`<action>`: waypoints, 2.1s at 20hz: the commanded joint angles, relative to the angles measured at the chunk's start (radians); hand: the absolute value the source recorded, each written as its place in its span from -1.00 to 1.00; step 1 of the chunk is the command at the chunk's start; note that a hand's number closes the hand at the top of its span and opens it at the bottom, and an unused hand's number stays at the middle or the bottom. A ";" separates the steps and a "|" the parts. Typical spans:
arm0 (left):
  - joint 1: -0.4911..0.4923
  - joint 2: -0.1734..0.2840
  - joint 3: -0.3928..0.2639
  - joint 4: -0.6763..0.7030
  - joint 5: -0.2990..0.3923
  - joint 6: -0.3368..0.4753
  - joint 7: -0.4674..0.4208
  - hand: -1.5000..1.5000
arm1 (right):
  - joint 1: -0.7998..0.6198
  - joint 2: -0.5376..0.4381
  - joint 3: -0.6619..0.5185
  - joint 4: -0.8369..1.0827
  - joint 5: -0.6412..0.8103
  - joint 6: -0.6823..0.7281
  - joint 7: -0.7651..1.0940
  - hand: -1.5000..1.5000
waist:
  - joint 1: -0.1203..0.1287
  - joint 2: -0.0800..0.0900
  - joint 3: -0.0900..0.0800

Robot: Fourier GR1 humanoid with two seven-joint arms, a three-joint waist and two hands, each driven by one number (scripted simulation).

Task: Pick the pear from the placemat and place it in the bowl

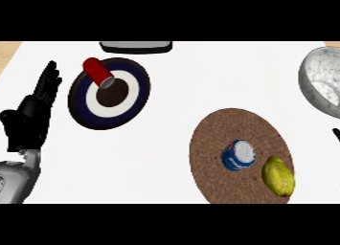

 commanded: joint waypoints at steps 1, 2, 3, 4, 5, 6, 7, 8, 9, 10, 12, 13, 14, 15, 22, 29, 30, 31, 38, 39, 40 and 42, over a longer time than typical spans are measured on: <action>-0.010 -0.011 -0.012 -0.001 -0.015 0.003 -0.004 0.00 | -0.036 -0.092 0.014 0.038 0.163 0.178 -0.168 -1.00 | 0.005 0.000 -0.001; -0.026 -0.013 -0.014 -0.008 -0.028 0.022 0.033 0.00 | -0.055 -0.095 0.031 0.021 0.192 0.172 -0.174 -1.00 | 0.008 -0.002 0.000; 0.002 -0.021 -0.018 -0.013 -0.022 0.016 0.005 0.00 | -0.043 -0.105 0.044 -0.005 0.227 0.175 -0.194 -1.00 | 0.005 -0.005 -0.002; 0.000 -0.021 -0.010 0.020 -0.029 0.020 -0.003 0.00 | -0.052 -0.133 0.048 -0.032 0.249 0.169 -0.195 -1.00 | -0.004 -0.004 -0.004; -0.008 -0.013 -0.006 -0.007 -0.010 -0.001 0.008 0.00 | -0.057 -0.121 0.058 -0.003 0.290 0.161 -0.235 -1.00 | 0.007 -0.003 -0.002; 0.002 -0.021 -0.017 0.006 -0.027 0.009 0.000 0.00 | -0.044 -0.119 0.080 -0.025 0.310 0.172 -0.255 -1.00 | 0.000 -0.004 -0.003; -0.009 -0.006 -0.007 -0.018 -0.021 0.002 0.023 0.00 | -0.083 -0.114 0.086 -0.021 0.323 0.139 -0.255 -1.00 | 0.010 -0.005 -0.003; -0.002 -0.021 -0.025 -0.010 -0.042 0.016 0.011 0.00 | -0.079 -0.139 0.098 -0.017 0.343 0.159 -0.270 -1.00 | 0.009 -0.003 -0.002; 0.004 -0.035 -0.024 0.008 -0.036 0.015 -0.008 0.00 | -0.080 -0.114 0.121 -0.024 0.363 0.146 -0.293 -1.00 | 0.006 -0.001 -0.003; 0.018 -0.034 -0.023 -0.009 -0.042 0.023 -0.007 0.00 | -0.046 -0.142 0.128 -0.058 0.371 0.165 -0.313 -1.00 | -0.004 -0.006 -0.004; 0.022 -0.031 -0.038 -0.028 -0.046 0.013 0.024 0.00 | -0.091 -0.138 0.167 -0.068 0.404 0.126 -0.299 -1.00 | 0.007 -0.006 -0.004; -0.002 -0.030 0.000 0.026 -0.028 0.010 -0.011 0.00 | -0.057 -0.120 0.202 -0.093 0.445 0.116 -0.349 -1.00 | -0.007 -0.002 -0.004; 0.008 -0.053 -0.030 -0.003 -0.057 0.039 0.010 0.00 | -0.091 -0.139 0.202 -0.074 0.457 0.097 -0.349 -1.00 | 0.003 -0.004 -0.004; 0.041 -0.018 -0.002 -0.014 -0.029 0.005 0.000 0.00 | -0.067 -0.112 0.229 -0.101 0.478 0.063 -0.367 -1.00 | 0.005 -0.007 -0.005; -0.032 -0.048 -0.009 -0.003 -0.062 0.024 0.047 0.00 | -0.089 -0.181 0.369 -0.041 0.657 -0.036 -0.440 -1.00 | -0.003 -0.004 -0.006; 0.003 -0.038 0.011 -0.032 -0.054 -0.014 0.058 0.00 | -0.152 -0.122 0.444 0.059 0.676 -0.115 -0.451 -1.00 | -0.002 -0.005 -0.007; -0.012 -0.031 0.027 0.007 -0.062 -0.023 0.018 0.00 | -0.153 -0.093 0.468 0.059 0.706 -0.162 -0.454 -1.00 | -0.006 -0.005 -0.008; 0.025 -0.016 0.051 0.018 -0.016 -0.068 -0.028 0.00 | -0.191 -0.093 0.461 0.098 0.686 -0.145 -0.450 -1.00 | 0.003 -0.003 -0.008; -0.004 -0.057 0.025 -0.011 -0.087 -0.019 0.035 0.00 | -0.194 -0.018 0.534 0.095 0.709 -0.219 -0.459 -1.00 | -0.009 -0.007 -0.008; 0.014 -0.063 0.032 -0.009 -0.077 -0.023 0.028 0.00 | -0.197 -0.046 0.540 0.108 0.712 -0.190 -0.482 -1.00 | -0.008 -0.007 -0.008; 0.021 -0.062 0.023 -0.039 -0.079 -0.036 0.022 0.00 | -0.239 -0.040 0.525 0.163 0.701 -0.183 -0.484 -1.00 | -0.002 -0.006 -0.008; 0.028 -0.064 0.024 -0.055 -0.092 -0.028 0.053 0.00 | -0.227 -0.020 0.539 0.169 0.709 -0.213 -0.496 -1.00 | -0.003 -0.007 -0.008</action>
